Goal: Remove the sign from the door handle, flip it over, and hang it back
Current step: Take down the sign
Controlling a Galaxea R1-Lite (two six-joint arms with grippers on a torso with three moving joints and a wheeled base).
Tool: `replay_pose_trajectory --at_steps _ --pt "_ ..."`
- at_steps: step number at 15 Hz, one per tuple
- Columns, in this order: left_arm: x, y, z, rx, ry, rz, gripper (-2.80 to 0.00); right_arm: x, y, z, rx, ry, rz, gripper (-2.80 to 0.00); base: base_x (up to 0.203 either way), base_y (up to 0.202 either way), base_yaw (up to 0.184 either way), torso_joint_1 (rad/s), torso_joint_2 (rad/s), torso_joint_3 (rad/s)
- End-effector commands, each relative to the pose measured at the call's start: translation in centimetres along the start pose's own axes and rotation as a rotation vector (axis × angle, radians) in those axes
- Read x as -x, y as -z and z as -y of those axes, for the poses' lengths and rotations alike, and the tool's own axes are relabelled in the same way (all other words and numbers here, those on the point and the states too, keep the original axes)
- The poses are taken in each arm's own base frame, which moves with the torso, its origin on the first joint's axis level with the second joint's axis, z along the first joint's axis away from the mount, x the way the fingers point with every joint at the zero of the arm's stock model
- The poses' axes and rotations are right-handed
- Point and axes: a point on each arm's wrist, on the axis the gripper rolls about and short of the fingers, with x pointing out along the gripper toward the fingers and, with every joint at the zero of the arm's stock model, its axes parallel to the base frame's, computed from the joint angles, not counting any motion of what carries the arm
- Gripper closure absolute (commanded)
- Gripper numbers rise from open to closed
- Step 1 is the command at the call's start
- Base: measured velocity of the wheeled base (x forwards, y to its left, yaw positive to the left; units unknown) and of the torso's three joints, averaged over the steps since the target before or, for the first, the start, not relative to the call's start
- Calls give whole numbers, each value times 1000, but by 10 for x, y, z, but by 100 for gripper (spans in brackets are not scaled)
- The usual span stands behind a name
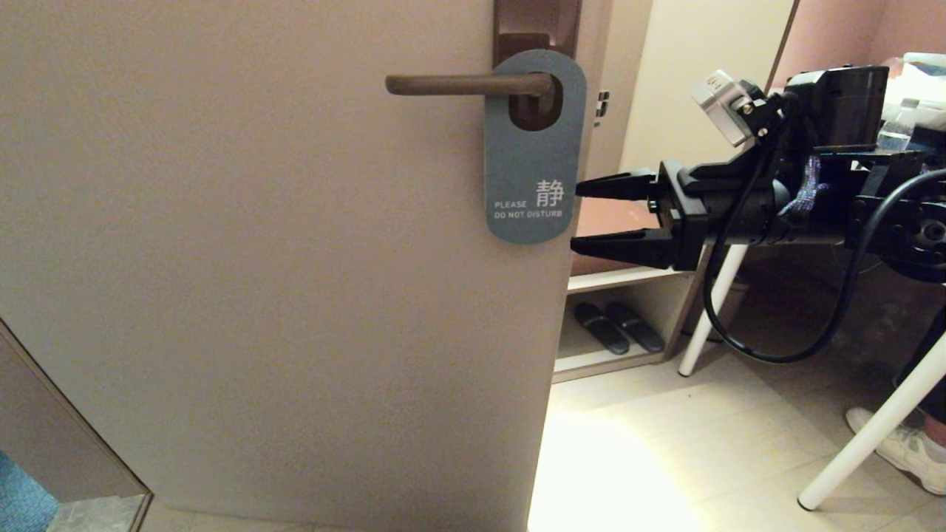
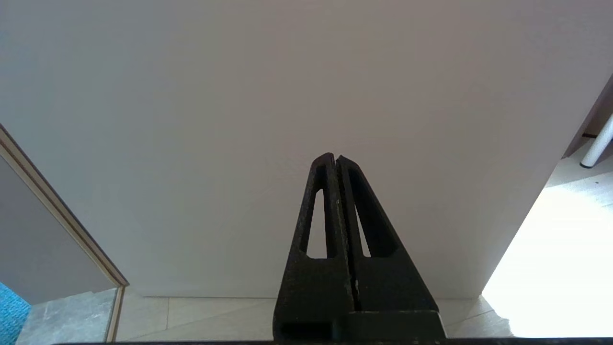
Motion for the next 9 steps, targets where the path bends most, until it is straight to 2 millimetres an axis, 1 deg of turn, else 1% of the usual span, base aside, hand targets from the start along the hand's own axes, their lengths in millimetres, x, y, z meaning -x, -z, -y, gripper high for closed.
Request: replay_pose_trajectory --at_steps 1,9 --pt "0 0 0 0 1 -1 0 0 0 0 4 -7 3 -280 0 0 0 0 0 0" --pt "0 0 0 0 1 -1 0 -6 -3 -2 9 -23 8 -280 0 0 0 0 0 0"
